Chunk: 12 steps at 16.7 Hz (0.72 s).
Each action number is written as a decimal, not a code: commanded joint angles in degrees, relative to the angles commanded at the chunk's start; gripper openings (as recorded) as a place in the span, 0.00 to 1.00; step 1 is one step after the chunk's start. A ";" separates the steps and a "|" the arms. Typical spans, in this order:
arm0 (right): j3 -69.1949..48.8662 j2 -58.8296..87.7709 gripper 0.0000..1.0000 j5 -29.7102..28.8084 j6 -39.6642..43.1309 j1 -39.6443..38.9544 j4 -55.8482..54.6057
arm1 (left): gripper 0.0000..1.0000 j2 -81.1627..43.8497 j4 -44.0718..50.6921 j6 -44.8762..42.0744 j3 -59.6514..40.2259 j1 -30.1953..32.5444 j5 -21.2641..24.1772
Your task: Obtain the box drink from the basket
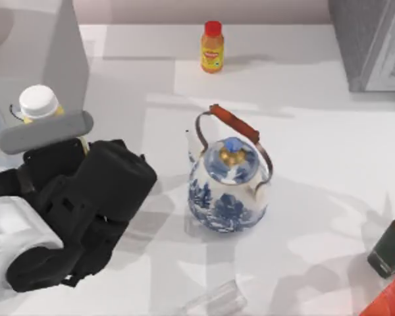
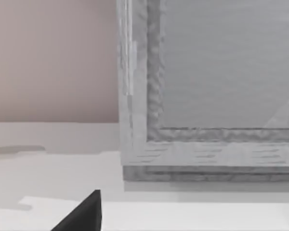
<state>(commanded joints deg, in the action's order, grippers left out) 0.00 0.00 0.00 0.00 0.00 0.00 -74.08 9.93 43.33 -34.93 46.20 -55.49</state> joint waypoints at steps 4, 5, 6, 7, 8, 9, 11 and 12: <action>0.00 0.00 1.00 0.00 0.00 0.00 0.00 | 0.00 -0.13 -0.63 -0.47 0.35 -0.30 0.20; 0.00 0.00 1.00 0.00 0.00 0.00 0.00 | 0.00 -0.13 -0.63 -0.47 0.35 -0.30 0.20; 0.00 0.00 1.00 0.00 0.00 0.00 0.00 | 0.08 -0.13 -0.63 -0.47 0.35 -0.30 0.20; 0.00 0.00 1.00 0.00 0.00 0.00 0.00 | 0.15 -0.13 -0.63 -0.47 0.35 -0.30 0.20; 0.00 0.00 1.00 0.00 0.00 0.00 0.00 | 0.23 -0.13 -0.63 -0.47 0.35 -0.30 0.20; 0.00 0.00 1.00 0.00 0.00 0.00 0.00 | 0.30 -0.13 -0.63 -0.47 0.35 -0.30 0.20; 0.00 0.00 1.00 0.00 0.00 0.00 0.00 | 0.45 -0.13 -0.63 -0.47 0.35 -0.30 0.20; 0.00 0.00 1.00 0.00 0.00 0.00 0.00 | 0.53 -0.13 -0.63 -0.47 0.35 -0.30 0.20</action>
<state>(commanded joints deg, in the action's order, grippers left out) 0.00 0.00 0.00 0.00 0.00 0.00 -74.21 9.29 42.86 -34.58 45.90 -55.29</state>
